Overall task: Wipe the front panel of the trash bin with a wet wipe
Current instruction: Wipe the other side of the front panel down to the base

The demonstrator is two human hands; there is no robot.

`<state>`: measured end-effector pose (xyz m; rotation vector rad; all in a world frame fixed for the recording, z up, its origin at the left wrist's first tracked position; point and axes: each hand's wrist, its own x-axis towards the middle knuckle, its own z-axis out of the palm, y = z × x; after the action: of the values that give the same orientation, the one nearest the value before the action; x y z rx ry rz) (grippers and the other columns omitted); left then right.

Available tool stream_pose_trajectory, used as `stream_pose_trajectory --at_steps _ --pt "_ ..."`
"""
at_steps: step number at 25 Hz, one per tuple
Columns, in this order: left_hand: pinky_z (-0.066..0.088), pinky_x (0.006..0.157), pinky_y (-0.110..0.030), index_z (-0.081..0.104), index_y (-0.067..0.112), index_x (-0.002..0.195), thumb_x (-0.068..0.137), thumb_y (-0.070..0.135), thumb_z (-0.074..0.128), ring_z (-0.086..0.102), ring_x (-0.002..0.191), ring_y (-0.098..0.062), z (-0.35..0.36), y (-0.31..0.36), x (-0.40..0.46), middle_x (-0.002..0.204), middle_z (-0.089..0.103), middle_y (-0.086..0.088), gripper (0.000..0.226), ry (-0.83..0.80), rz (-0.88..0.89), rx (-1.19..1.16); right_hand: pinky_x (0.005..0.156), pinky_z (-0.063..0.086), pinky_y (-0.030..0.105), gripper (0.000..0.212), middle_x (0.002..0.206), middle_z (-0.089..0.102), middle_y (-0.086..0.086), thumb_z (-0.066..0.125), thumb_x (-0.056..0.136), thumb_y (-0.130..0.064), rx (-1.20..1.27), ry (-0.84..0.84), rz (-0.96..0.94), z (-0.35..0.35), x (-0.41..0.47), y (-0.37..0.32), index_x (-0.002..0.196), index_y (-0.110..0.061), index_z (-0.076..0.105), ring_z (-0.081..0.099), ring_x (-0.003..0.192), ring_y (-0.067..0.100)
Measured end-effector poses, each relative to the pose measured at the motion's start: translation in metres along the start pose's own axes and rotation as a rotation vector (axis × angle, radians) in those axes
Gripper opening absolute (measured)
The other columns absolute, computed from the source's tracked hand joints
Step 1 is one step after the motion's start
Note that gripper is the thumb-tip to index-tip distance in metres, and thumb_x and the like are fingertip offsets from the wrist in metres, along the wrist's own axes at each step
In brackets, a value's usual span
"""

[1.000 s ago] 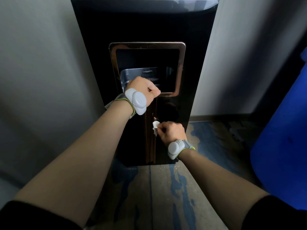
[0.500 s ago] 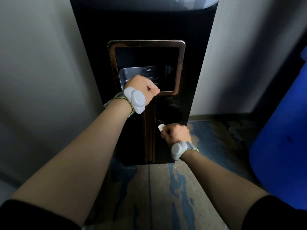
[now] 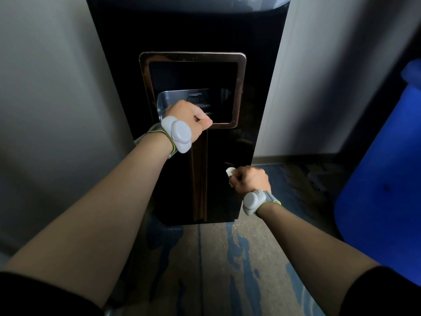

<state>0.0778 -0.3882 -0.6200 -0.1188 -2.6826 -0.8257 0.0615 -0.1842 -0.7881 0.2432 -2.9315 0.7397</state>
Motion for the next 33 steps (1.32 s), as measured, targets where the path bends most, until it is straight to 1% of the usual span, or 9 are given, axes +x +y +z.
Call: stream_pose_trajectory --at_steps 5,8,11,15,19,21,26,30,33 --pt "0.058 0.081 -0.032 0.079 0.016 0.085 0.087 0.025 0.067 0.070 0.085 -0.014 0.001 -0.003 0.002 0.087 0.076 0.004 0.015 -0.006 0.007 0.003 0.069 0.056 0.040 0.031 0.082 0.069 0.005 0.053 0.089 -0.049 -0.003 0.017 0.022 -0.007 0.001 0.012 0.082 -0.022 0.067 0.062 0.080 0.033" --pt "0.056 0.082 -0.029 0.080 0.019 0.088 0.087 0.027 0.068 0.069 0.087 -0.013 0.001 -0.003 0.003 0.088 0.076 0.008 0.015 -0.006 0.008 -0.010 0.063 0.050 0.034 0.027 0.081 0.068 0.006 0.055 0.089 -0.045 -0.024 0.029 0.035 -0.010 0.001 0.017 0.080 -0.021 0.065 0.062 0.078 0.033" --pt "0.056 0.081 -0.029 0.080 0.021 0.089 0.087 0.029 0.068 0.069 0.086 -0.012 0.002 -0.004 0.003 0.088 0.075 0.009 0.014 -0.006 0.006 -0.021 0.062 0.044 0.031 0.025 0.079 0.068 0.006 0.057 0.089 -0.042 -0.010 0.038 0.031 -0.013 0.000 0.021 0.070 -0.026 0.056 0.061 0.076 0.033" --pt "0.058 0.081 -0.031 0.080 0.020 0.087 0.086 0.027 0.068 0.070 0.086 -0.011 0.003 -0.006 0.004 0.087 0.076 0.009 0.014 -0.009 0.009 -0.024 0.060 0.039 0.030 0.033 0.071 0.063 0.004 0.056 0.090 -0.045 -0.001 0.072 0.027 -0.015 -0.001 0.023 0.063 -0.028 0.047 0.060 0.072 0.034" --pt "0.056 0.079 -0.026 0.079 0.025 0.087 0.086 0.031 0.069 0.069 0.084 -0.011 0.003 -0.008 0.005 0.084 0.075 0.010 0.011 0.000 -0.001 -0.033 0.063 0.044 0.031 0.025 0.078 0.067 0.004 0.057 0.088 -0.041 -0.004 0.075 0.034 -0.018 -0.001 0.029 0.068 -0.027 0.055 0.061 0.076 0.034" --pt "0.056 0.079 -0.026 0.079 0.026 0.088 0.086 0.032 0.070 0.069 0.084 -0.010 0.004 -0.009 0.005 0.085 0.075 0.010 0.011 -0.004 0.001 -0.038 0.063 0.043 0.031 0.023 0.079 0.067 0.004 0.058 0.087 -0.038 -0.002 0.078 0.045 -0.018 -0.001 0.032 0.067 -0.028 0.053 0.061 0.077 0.034" --pt "0.056 0.081 -0.027 0.078 0.027 0.089 0.086 0.033 0.070 0.069 0.085 -0.009 0.003 -0.010 0.005 0.087 0.075 0.011 0.010 -0.011 -0.013 -0.058 0.065 0.042 0.029 0.019 0.082 0.068 0.006 0.057 0.087 -0.035 -0.044 0.094 0.112 -0.030 0.005 0.043 0.084 -0.019 0.068 0.062 0.080 0.034" --pt "0.053 0.079 -0.023 0.078 0.026 0.090 0.087 0.032 0.070 0.068 0.085 -0.009 0.004 -0.009 0.006 0.087 0.075 0.010 0.011 -0.006 0.002 -0.038 0.063 0.043 0.030 0.021 0.070 0.064 0.001 0.059 0.087 -0.034 0.001 0.144 0.087 -0.046 0.000 0.045 0.073 -0.020 0.062 0.060 0.074 0.031" --pt "0.050 0.075 -0.020 0.079 0.027 0.089 0.086 0.031 0.070 0.068 0.084 -0.009 0.004 -0.009 0.006 0.086 0.075 0.010 0.010 -0.008 -0.006 -0.049 0.064 0.046 0.031 0.023 0.066 0.062 -0.004 0.062 0.088 -0.033 0.026 0.193 -0.010 -0.059 -0.006 0.036 0.068 -0.023 0.054 0.060 0.072 0.030"
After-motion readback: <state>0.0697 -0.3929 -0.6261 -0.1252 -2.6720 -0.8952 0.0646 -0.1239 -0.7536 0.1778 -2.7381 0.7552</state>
